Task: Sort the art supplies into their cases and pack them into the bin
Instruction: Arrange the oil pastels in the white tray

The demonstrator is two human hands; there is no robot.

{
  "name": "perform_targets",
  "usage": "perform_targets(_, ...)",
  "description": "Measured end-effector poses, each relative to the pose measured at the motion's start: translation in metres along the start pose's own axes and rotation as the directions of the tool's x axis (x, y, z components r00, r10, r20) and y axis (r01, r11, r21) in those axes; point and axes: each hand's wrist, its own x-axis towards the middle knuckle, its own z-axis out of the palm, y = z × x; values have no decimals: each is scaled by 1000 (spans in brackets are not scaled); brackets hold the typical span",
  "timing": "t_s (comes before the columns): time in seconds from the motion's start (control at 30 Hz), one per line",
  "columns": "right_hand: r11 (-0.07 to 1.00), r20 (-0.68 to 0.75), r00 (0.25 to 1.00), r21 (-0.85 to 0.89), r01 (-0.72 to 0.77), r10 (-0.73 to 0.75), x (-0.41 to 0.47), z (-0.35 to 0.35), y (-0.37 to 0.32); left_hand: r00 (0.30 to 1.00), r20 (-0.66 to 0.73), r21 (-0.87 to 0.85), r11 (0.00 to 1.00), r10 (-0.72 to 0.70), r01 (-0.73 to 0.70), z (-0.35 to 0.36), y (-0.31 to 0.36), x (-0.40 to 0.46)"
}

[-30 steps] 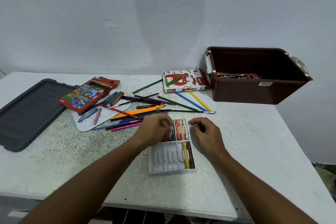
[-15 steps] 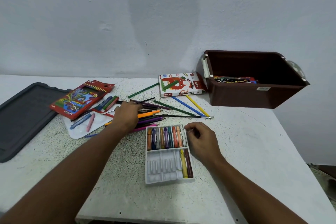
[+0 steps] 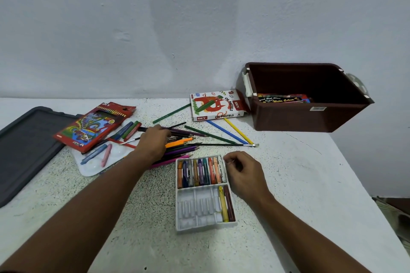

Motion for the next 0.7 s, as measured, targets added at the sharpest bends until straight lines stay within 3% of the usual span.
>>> perform_targets(0.17, 1000, 10, 1000, -16, 8, -7, 0, 1, -1, 1000, -5, -22, 1000, -10, 10, -6, 0, -7)
perform_targets(0.3, 1000, -4, 1000, 5, -8, 8, -1, 0, -1, 998, -68, -241, 971, -17, 0, -28, 19, -21)
perform_targets(0.4, 997, -15, 999, 61, -46, 47, -3, -2, -2, 997, -40, -530, 847, -73, 41, -48, 45, -37)
perform_targets(0.5, 988, -32, 996, 131, -80, 85, -6, -4, -4, 996, 88, -733, 678, 4, 61, -62, 68, -58)
perform_targets(0.57, 979, -41, 993, 181, -99, 108, -7, -6, -5, 986, 145, -788, 613, 85, 63, -63, 78, -70)
perform_targets(0.7, 972, -44, 991, 204, -114, 125, -8, -8, -6, 974, 194, -784, 616, 117, 81, -56, 91, -88)
